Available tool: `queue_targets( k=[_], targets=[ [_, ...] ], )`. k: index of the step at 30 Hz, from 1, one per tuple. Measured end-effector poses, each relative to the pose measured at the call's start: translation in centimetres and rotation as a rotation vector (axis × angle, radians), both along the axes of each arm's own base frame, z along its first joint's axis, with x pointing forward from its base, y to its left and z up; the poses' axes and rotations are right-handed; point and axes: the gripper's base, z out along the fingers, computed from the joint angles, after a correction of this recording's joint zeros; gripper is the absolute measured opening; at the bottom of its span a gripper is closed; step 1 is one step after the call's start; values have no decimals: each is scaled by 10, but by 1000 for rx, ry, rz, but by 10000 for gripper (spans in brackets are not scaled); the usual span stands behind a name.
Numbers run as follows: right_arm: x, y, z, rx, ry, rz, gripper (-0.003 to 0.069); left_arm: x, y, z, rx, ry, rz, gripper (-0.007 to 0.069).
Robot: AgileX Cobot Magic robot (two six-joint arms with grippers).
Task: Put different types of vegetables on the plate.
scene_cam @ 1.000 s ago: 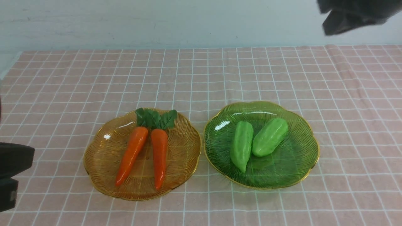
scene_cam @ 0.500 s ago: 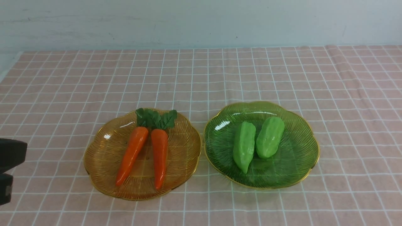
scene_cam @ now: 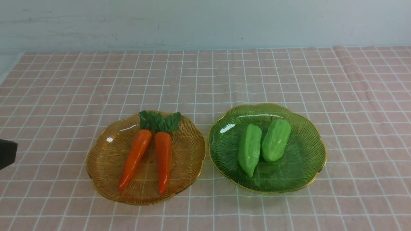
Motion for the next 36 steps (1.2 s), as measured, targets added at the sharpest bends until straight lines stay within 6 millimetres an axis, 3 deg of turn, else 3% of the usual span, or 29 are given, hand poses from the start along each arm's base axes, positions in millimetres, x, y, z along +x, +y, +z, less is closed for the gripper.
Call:
queue_targets(
  k=[7, 10, 15, 20, 36],
  targets=[
    [0, 0, 0, -1, -1, 0, -15, 5, -3, -19, 31, -148, 5, -3],
    [0, 0, 0, -1, -1, 0, -15, 5, -2, -51, 46, -202, 66, -3],
    [0, 0, 0, -1, -1, 0, -15, 9, 3, -124, 81, -218, 233, -3],
    [0, 0, 0, -1, -1, 0, -15, 9, 5, -167, 102, -149, 276, -3],
    [0, 0, 0, 0, -2, 0, -15, 8, 6, -173, 114, -103, 277, -3]
  ],
)
